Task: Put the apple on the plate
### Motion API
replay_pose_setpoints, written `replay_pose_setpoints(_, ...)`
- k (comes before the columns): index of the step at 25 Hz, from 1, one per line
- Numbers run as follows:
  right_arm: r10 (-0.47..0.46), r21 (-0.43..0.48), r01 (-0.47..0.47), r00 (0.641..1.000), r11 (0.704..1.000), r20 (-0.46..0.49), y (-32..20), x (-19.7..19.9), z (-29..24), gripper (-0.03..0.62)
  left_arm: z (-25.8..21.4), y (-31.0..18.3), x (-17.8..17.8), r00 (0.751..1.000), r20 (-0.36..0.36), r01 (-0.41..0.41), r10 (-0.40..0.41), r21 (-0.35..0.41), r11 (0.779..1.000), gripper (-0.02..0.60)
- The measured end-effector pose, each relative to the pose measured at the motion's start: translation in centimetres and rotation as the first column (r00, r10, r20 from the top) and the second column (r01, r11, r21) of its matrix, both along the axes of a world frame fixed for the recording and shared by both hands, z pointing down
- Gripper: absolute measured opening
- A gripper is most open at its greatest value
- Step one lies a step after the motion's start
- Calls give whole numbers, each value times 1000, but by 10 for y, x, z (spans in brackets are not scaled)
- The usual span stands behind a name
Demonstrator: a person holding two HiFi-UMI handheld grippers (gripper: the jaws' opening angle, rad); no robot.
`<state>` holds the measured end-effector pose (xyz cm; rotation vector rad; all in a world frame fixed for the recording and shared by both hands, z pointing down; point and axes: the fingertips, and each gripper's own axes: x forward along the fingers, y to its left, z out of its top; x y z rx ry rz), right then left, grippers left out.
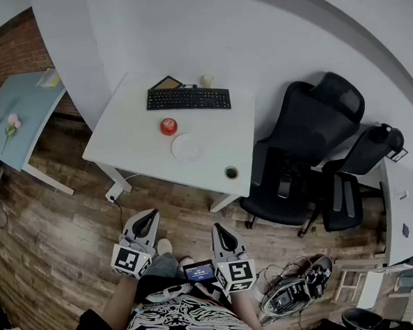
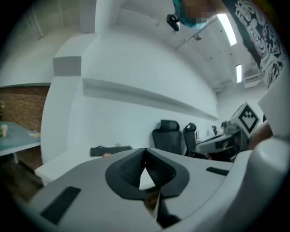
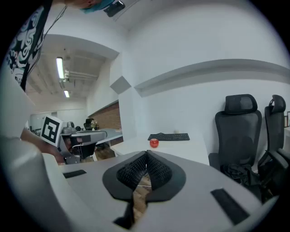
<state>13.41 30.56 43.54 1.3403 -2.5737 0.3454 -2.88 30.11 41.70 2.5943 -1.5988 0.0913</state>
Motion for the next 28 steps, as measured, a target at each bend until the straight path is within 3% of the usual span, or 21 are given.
replay_pose_setpoints(4, -11, 22, 11, 1000, 1000, -2, 13, -6, -6, 28, -14, 18, 14, 997, -1, -71, 72, 57, 996, 15)
replay_pose_setpoints(10, -31, 29, 31, 999, 999, -7, 27, -16, -9, 28, -15, 30, 0, 999, 32, -10, 9, 19, 1000, 14)
replay_pose_setpoints(13, -58, 9, 57, 991, 998, 122, 33, -17, -14, 28, -18, 31, -4, 1000, 24, 7, -7, 34, 999, 14)
replay_pose_setpoints(16, -66, -3, 70, 952, 998, 297, 26, -15, -28, 28, -22, 19, -11, 999, 14, 31, -31, 27, 999, 14)
replay_pose_setpoints(17, -52, 8, 52, 955, 999, 292, 18, -14, -31, 28, -24, 12, -13, 999, 3, 33, -33, 19, 999, 14)
replay_pose_setpoints(19, -18, 45, 10, 982, 999, 188, 0, -12, -33, 28, -29, -2, -16, 999, -13, 30, -29, 11, 1000, 14)
replay_pose_setpoints(22, 19, 112, -23, 999, 993, 40, -19, -11, -43, 28, -39, -18, -18, 998, 34, 51, -51, 27, 998, 15)
replay_pose_setpoints(28, 28, 132, -35, 998, 991, 55, -40, -12, -52, 28, -46, -37, -23, 991, 84, 100, -105, 57, 993, 15)
